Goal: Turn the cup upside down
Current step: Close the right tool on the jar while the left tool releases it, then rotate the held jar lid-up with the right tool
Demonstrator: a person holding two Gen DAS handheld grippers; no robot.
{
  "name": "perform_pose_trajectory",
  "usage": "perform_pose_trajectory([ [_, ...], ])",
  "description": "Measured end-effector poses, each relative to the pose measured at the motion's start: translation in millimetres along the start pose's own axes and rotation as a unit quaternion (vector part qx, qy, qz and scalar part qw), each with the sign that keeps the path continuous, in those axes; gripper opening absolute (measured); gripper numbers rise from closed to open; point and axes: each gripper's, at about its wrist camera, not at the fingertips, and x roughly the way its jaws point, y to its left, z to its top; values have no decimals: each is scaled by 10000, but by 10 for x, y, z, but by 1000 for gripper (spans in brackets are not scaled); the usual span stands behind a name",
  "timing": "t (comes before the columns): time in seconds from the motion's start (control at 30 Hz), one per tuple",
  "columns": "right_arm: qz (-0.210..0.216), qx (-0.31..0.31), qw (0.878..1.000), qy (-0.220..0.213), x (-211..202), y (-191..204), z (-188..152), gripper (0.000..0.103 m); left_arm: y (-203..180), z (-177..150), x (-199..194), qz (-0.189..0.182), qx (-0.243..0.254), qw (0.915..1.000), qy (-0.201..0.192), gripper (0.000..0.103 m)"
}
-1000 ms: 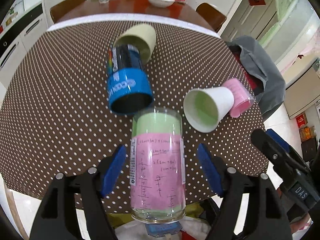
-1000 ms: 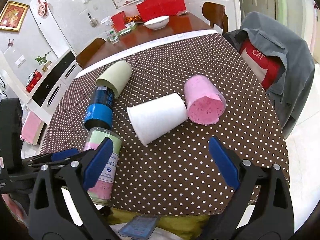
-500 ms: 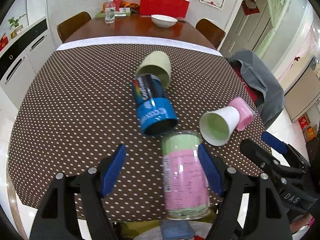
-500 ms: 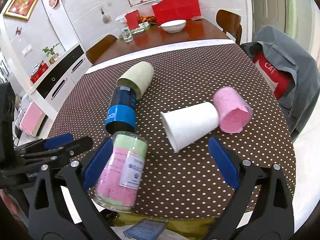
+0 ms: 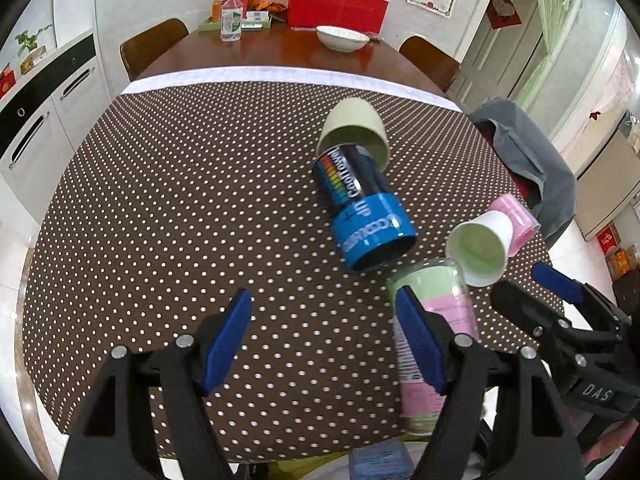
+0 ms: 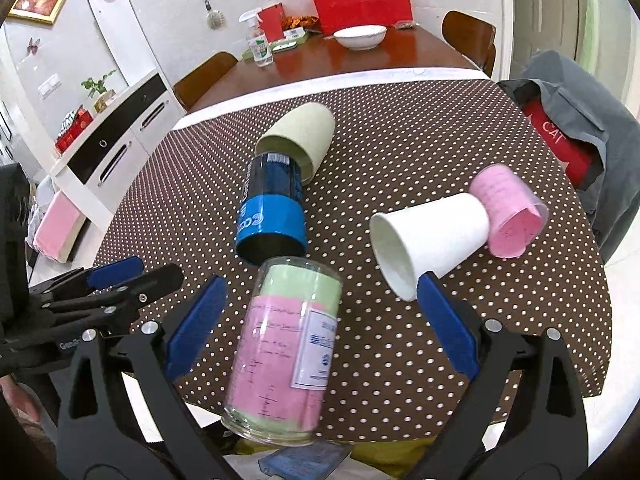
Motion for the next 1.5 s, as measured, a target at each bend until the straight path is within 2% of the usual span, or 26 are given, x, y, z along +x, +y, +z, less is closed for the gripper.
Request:
perform_pose_trajectory([
  [0.37, 14, -157, 9983, 563, 398, 255, -43, 94, 301, -43, 295, -57, -180, 9995, 247, 73],
  [0.7, 93, 59, 9939, 1097, 728, 201, -107, 94, 473, -134, 614, 2, -298, 9980, 556, 73],
  [0.9, 317, 152, 9903, 1343, 872, 182, -117, 94, 527, -142, 736, 10, -298, 9976, 629, 73],
  [0.93, 347, 160, 9902, 1341, 872, 180, -113, 88, 521, -141, 746, 12, -288, 9976, 629, 73],
  [0.97, 306, 136, 9901, 1364, 877, 182, -112, 74, 501, -138, 747, 12, -282, 9976, 628, 73],
  [1.0, 296, 126, 9897, 1395, 883, 179, -109, 72, 485, -132, 746, 14, -280, 9976, 628, 73],
  [1.2, 329, 149, 9908, 1305, 817, 126, -110, 72, 416, -118, 717, -8, -352, 9977, 574, 73],
  [1.5, 202, -158, 9972, 705, 462, 133, -36, 71, 269, -87, 531, -43, -308, 9989, 360, 73],
])
